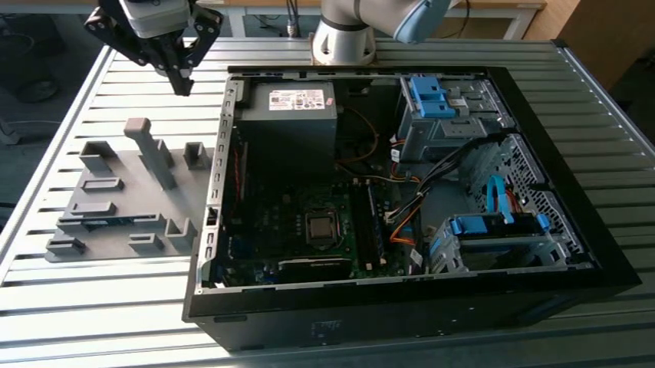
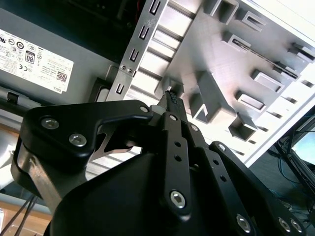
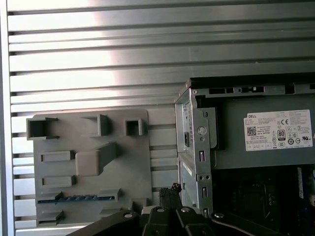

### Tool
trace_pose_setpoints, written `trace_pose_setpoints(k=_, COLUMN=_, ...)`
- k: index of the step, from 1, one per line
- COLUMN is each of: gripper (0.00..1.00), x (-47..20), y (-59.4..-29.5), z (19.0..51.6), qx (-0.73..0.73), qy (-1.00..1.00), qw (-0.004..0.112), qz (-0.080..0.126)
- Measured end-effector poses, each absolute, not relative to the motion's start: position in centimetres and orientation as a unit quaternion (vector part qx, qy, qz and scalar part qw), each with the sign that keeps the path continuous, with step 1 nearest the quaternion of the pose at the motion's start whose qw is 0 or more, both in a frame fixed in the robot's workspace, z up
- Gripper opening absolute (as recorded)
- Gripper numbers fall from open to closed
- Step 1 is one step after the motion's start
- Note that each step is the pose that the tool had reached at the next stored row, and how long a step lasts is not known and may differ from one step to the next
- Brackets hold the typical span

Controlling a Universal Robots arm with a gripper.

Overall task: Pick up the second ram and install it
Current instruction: 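Reach for the second ram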

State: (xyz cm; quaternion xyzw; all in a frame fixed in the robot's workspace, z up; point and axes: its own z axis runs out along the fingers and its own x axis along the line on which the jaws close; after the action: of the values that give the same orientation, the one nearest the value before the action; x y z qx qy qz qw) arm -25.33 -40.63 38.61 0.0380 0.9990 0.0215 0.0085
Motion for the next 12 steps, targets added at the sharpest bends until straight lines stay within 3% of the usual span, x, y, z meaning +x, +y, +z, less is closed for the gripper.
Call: trace_pose_setpoints(k=12, gripper=0.11, x=-25.74, y=-40.63, z=38.59, qx=0.038, qy=0.999, qw=0.009, qz=0.022)
